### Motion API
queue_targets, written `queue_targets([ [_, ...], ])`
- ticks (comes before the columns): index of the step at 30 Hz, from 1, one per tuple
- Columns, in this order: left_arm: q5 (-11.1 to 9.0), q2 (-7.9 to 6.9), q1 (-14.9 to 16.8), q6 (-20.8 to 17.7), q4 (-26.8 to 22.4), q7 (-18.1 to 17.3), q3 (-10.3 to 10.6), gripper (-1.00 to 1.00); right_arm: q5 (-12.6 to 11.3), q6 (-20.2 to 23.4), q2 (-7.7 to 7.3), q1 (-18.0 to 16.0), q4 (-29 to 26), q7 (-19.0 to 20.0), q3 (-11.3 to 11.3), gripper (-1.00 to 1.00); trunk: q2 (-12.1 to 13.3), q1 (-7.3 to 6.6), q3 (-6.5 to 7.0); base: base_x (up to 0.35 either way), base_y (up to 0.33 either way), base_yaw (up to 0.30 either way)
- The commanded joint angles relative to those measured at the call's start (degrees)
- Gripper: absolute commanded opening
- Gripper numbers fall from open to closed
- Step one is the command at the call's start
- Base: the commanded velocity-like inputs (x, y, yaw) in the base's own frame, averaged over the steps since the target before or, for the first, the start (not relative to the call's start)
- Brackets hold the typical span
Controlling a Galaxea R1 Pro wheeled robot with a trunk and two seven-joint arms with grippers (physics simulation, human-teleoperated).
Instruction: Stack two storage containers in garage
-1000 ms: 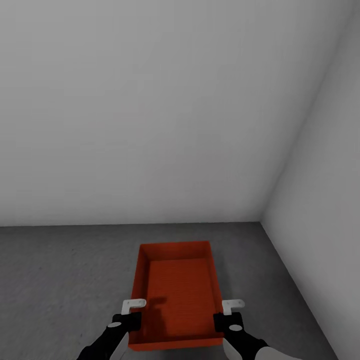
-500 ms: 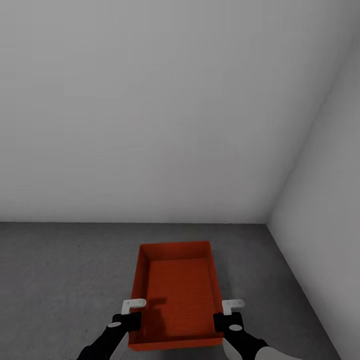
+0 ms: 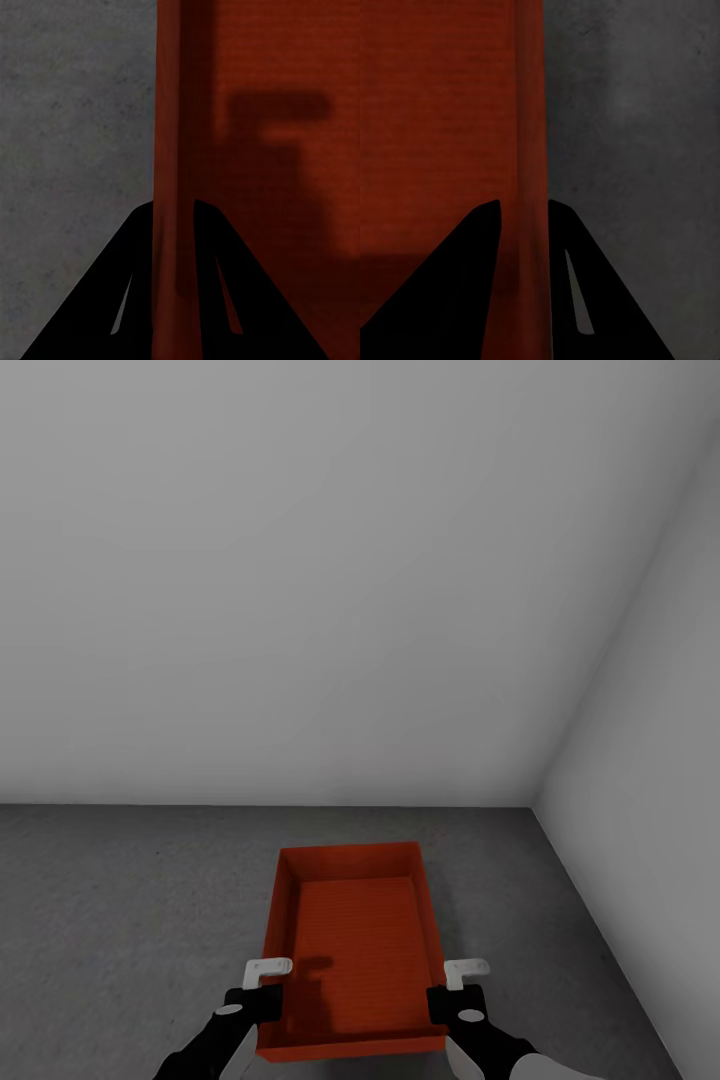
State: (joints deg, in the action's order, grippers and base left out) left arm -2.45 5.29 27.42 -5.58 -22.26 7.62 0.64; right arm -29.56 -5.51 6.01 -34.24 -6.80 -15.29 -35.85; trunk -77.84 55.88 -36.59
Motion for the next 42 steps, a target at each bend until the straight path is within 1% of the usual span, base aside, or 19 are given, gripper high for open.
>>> queue_targets([
  [1,-0.4,-0.54,0.0,-0.3,-0.3,0.3,0.6,-1.00,-1.4,0.1,-0.38,0.0,0.5,-0.3,-1.9,-1.00,0.0,0.00,-0.05,0.000,0.000,0.000],
  [16,-0.4,-0.54,0.1,-0.3,-0.3,0.3,0.6,-1.00,-1.4,0.1,-0.41,0.0,0.5,-0.3,-1.9,-1.00,0.0,0.00,-0.05,0.000,0.000,0.000],
  [24,-0.4,-0.54,0.1,-0.3,-0.3,0.3,0.6,-1.00,-1.4,0.1,-0.46,0.0,0.5,-0.3,-1.9,-1.00,-3.2,1.75,-1.49,0.000,0.000,0.000],
  [29,-0.4,-0.54,0.1,-0.3,-0.3,0.3,0.6,-1.00,-1.5,0.1,-0.35,0.0,0.5,-0.3,-1.9,-1.00,-3.2,1.75,-1.66,0.000,0.000,0.000],
  [42,-0.4,-0.54,0.1,-0.3,-0.3,0.3,0.6,-1.00,-1.4,0.1,-0.32,0.0,0.5,-0.3,-1.9,-1.00,-3.2,1.75,-2.79,0.000,0.000,0.000],
])
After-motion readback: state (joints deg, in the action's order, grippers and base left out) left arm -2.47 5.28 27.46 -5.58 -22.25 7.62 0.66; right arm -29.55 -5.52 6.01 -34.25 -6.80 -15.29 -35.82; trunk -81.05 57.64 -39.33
